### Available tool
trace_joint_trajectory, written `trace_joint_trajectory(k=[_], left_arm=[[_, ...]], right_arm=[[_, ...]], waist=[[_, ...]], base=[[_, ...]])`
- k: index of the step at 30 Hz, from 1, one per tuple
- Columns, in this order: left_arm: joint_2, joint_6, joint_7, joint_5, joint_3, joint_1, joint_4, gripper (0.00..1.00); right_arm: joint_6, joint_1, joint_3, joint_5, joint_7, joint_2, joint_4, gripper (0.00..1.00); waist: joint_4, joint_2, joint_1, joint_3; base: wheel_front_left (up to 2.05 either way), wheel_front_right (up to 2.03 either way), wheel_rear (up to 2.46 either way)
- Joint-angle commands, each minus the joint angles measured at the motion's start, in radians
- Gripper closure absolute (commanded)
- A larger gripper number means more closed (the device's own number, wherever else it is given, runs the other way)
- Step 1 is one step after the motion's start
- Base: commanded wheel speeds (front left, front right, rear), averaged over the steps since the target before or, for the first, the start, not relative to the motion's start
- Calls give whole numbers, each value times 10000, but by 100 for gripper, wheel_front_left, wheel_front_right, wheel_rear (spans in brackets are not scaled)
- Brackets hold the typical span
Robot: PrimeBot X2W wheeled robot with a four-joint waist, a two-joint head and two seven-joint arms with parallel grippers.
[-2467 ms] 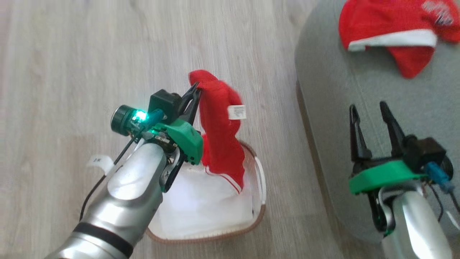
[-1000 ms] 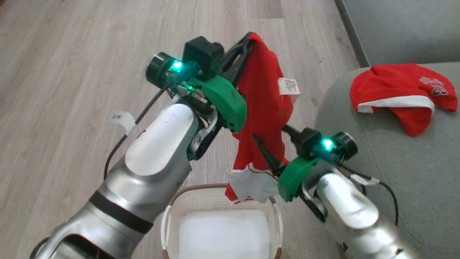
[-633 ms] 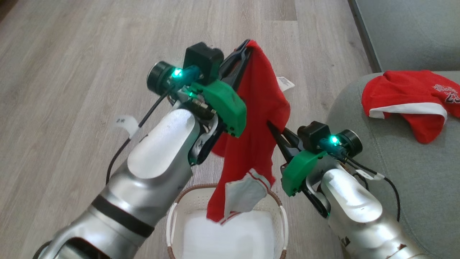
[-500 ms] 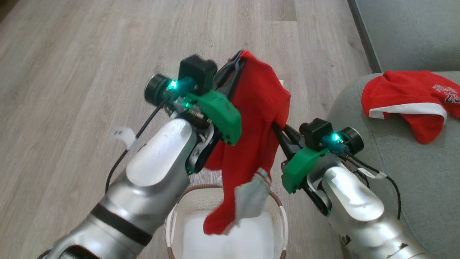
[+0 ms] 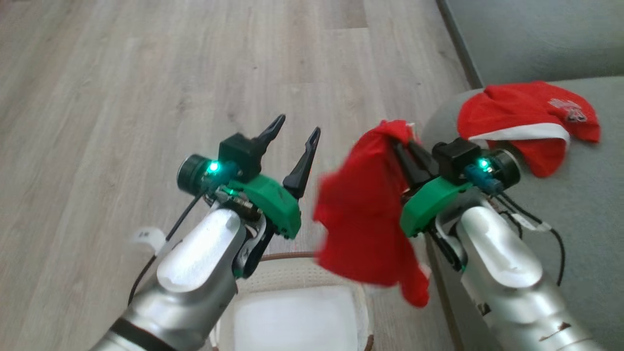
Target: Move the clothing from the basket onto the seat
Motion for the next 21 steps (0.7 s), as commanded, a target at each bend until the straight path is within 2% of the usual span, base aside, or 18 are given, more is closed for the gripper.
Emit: trace_joint_trajectory(k=[1,11,21], left_arm=[[227,8,-121,-43,318,-439,-311,0],[135,-60,-448,-50,199,358,-308,0],[-116,-140,-553,336,54,809,-355,0]], right_arm=[[-4,-639,5,-53,-64,-20,-443,100],[-4,-931,-278,-162,-11,-819,-1008,100],[-4,-800,-464,-42,646,-1612,-2407,100]], waist=[[-248,-1,0,7],[-1767,-1,0,192],[-3120,-1,0,560]], base=[[0,0,0],[0,0,0],[0,0,0]])
